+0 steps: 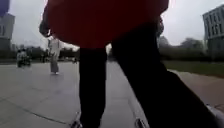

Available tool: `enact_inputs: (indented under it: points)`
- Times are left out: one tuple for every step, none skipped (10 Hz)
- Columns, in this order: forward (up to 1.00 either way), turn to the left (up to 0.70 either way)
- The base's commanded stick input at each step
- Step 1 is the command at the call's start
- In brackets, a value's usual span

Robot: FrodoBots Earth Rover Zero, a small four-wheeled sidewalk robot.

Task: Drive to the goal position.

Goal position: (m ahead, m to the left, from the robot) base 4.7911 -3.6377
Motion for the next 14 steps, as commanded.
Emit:
enact_inputs:
  points:
    - [0.7, 0.0]
    - [0.7, 0.0]
    - [0.7, 0.0]
    - [0.7, 0.0]
    - [0.7, 0.0]
    - [0.7, 0.0]
    - [0.7, 0.0]
    - [0.7, 0.0]
    - [0.7, 0.0]
    - [0.7, 0.0]
    - [0.7, 0.0]
    - [0.7, 0.0]
    - [0.7, 0.0]
    - [0.7, 0.0]
